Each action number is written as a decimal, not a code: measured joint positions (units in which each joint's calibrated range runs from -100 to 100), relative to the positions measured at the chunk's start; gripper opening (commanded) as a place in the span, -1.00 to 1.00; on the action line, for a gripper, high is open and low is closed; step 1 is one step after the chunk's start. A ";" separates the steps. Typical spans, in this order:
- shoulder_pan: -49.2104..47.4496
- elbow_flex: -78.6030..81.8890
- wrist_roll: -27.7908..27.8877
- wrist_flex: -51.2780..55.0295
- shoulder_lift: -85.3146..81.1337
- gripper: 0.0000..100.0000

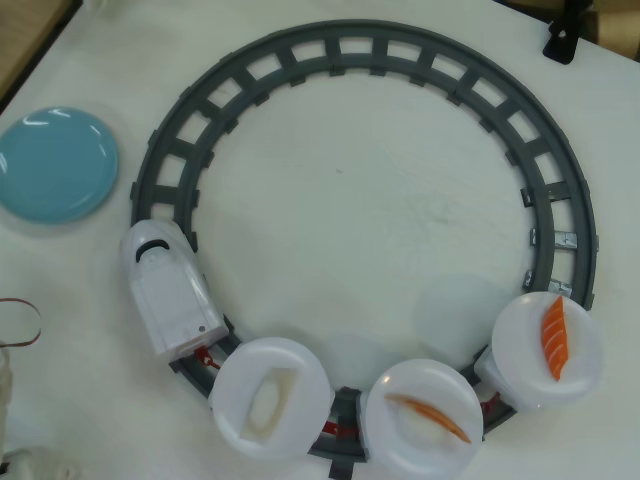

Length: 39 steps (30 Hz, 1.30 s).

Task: Pick up the sushi from the Shinkansen and put it on the blue dish

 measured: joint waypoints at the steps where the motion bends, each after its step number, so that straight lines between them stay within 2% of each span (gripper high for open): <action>1: 0.00 0.00 0.00 0.00 0.00 -0.65; 14: 2.62 0.18 0.47 2.69 -0.08 -0.65; 22: -2.04 0.18 0.47 2.69 -0.08 -0.65; 39: -2.04 0.18 0.67 2.77 -0.08 -0.65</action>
